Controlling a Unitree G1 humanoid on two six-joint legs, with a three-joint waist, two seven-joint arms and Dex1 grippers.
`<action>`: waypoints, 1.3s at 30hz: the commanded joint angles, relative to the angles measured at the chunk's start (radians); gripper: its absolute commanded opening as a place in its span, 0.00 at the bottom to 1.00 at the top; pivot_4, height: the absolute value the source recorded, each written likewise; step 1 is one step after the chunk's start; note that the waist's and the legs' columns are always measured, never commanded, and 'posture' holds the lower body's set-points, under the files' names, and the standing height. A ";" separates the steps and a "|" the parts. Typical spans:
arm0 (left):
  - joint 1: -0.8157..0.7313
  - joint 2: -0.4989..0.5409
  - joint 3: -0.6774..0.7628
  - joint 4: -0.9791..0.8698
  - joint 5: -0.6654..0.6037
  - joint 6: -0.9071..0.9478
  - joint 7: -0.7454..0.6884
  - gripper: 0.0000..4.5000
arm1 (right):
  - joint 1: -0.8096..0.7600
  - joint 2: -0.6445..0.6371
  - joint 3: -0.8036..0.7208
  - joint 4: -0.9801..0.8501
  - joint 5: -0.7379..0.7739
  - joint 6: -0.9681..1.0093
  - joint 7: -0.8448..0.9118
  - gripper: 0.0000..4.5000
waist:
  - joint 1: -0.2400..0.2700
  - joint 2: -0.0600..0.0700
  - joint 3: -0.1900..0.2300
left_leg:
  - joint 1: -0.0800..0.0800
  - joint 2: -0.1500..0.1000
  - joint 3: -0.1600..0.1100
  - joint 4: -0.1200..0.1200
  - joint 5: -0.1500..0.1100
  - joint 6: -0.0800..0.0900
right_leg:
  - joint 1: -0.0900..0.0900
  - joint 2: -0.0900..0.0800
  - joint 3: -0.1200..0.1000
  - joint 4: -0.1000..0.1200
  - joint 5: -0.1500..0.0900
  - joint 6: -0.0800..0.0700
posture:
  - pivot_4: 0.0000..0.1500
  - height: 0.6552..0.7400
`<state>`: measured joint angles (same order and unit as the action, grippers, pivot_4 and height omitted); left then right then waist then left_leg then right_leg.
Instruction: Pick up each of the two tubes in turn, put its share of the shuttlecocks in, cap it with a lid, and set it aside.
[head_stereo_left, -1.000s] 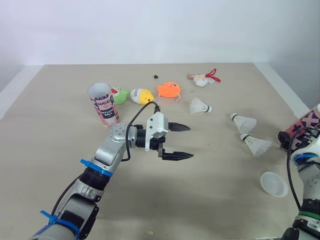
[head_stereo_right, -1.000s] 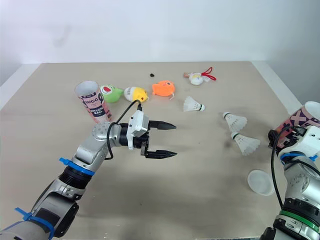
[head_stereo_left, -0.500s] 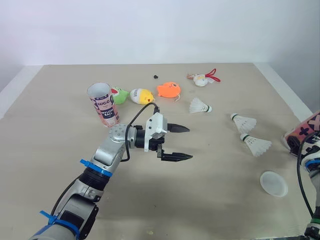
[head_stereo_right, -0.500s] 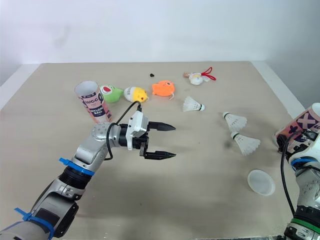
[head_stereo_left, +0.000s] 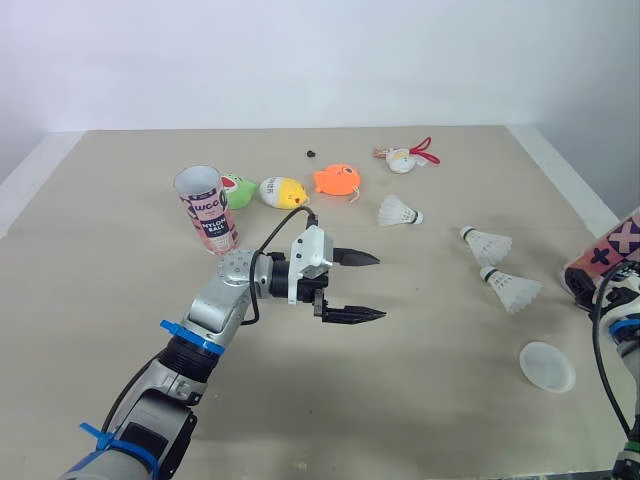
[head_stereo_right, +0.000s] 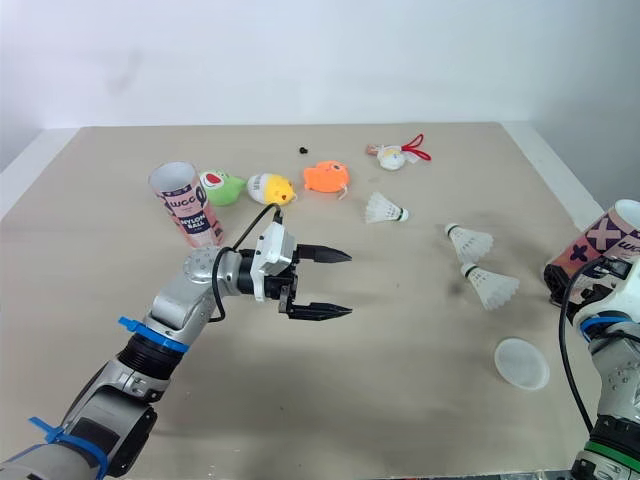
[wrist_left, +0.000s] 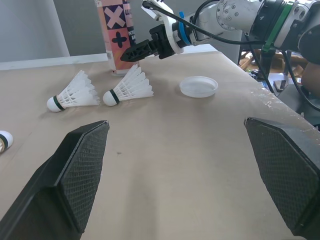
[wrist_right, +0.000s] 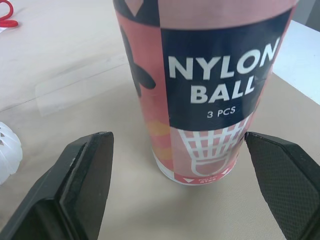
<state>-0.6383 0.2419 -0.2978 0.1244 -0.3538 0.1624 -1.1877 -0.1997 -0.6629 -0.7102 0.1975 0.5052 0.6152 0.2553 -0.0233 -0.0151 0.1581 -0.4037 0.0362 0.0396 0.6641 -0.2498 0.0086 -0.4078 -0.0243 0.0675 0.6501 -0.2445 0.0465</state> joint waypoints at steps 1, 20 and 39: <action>0.000 -0.004 0.016 -0.027 -0.015 0.003 -0.002 1.00 | 0.008 -0.039 -0.024 -0.043 0.001 -0.005 0.006 1.00 | 0.000 0.000 0.000 | 0.000 0.000 0.000 0.000 0.000 0.000 | 0.000 0.000 0.000 0.000 0.000 0.000 | 1.00 1.00; 0.005 -0.008 0.014 -0.044 -0.024 0.018 -0.005 1.00 | 0.105 -0.061 -0.070 -0.165 0.049 0.059 0.058 1.00 | 0.000 0.000 0.000 | 0.000 -0.001 0.000 0.000 0.000 0.000 | 0.000 0.000 0.002 0.000 0.000 0.001 | 1.00 1.00; 0.110 0.037 0.137 -0.183 -0.107 0.187 0.134 1.00 | 0.499 -0.074 -0.191 -0.654 0.485 0.263 0.497 1.00 | -0.003 0.000 0.000 | 0.000 -0.002 -0.004 0.001 0.000 0.001 | 0.001 0.001 0.005 -0.001 -0.002 0.008 | 1.00 1.00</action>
<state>-0.5335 0.2685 -0.1923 -0.0037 -0.4371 0.3311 -1.0772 0.2953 -0.7362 -0.9025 -0.3404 0.9122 0.8820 0.7153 -0.0260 -0.0149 0.1581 -0.4043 0.0349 0.0351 0.6658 -0.2496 0.0097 -0.4069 -0.0232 0.0722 0.6491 -0.2466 0.0561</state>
